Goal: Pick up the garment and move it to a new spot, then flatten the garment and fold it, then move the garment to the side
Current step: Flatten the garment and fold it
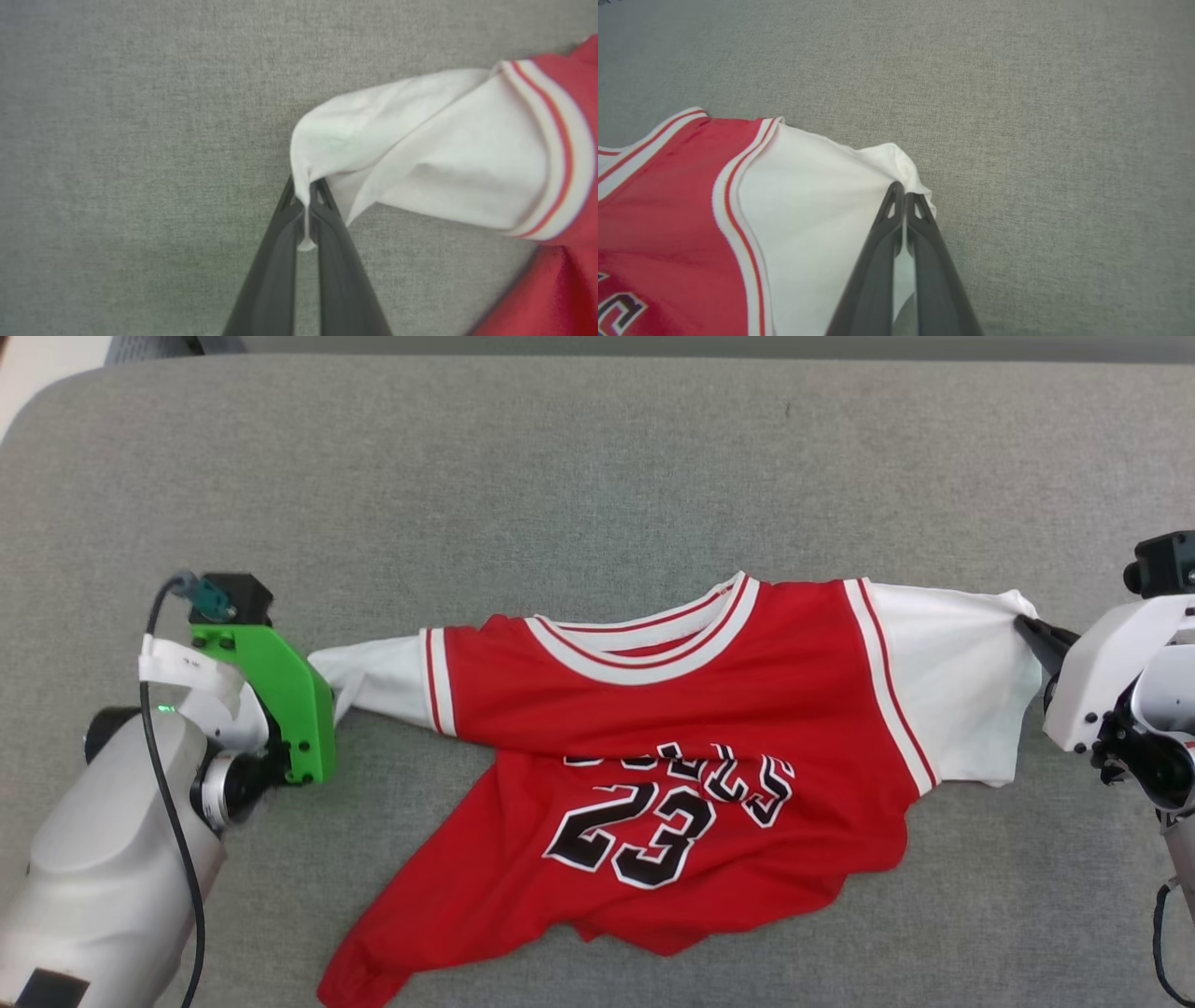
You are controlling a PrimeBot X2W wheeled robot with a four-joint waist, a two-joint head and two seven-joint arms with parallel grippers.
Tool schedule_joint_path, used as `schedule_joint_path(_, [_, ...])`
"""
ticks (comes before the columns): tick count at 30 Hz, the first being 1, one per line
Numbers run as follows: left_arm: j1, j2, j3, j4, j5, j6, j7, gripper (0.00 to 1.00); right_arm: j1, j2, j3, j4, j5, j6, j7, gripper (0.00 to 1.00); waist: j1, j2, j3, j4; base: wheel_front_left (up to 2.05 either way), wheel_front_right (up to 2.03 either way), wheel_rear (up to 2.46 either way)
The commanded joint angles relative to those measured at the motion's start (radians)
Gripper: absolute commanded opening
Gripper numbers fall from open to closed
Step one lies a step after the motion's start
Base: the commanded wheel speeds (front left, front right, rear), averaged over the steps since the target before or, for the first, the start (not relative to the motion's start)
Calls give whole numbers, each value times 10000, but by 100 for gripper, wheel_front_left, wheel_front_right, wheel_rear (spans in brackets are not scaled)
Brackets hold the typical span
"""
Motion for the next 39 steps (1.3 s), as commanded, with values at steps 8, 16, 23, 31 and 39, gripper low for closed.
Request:
schedule_joint_path(8, [-1633, -81, 358, 247, 710, 524, -1243, 0, -1583, 149, 218, 1133, -449, -15, -746, 0, 0, 0, -634, -10, 0, 0, 0])
schedule_joint_path(16, [-3811, -358, 713, 985, 1201, 844, -2393, 0, -4381, 239, 633, 2485, -611, -15, -1401, 0, 0, 0, -580, -218, 0, 0, 0])
schedule_joint_path(23, [-5992, -310, 890, 1626, 1776, 915, -3462, 0, -7223, 376, 611, 3587, -856, -15, -2292, 0, 0, 0, -42, -424, 0, 0, 0])
schedule_joint_path(31, [-8105, -185, 996, 2080, 2341, 922, -4658, 0, -9912, 400, 572, 4636, -1241, -15, -3121, 0, 0, 0, 777, -562, 0, 0, 0])
schedule_joint_path(39, [-9291, -191, 1251, 2381, 2287, 901, -5139, 0, -11405, 314, 866, 5075, -1181, -15, -3530, 0, 0, 0, 1895, -712, 0, 0, 0])
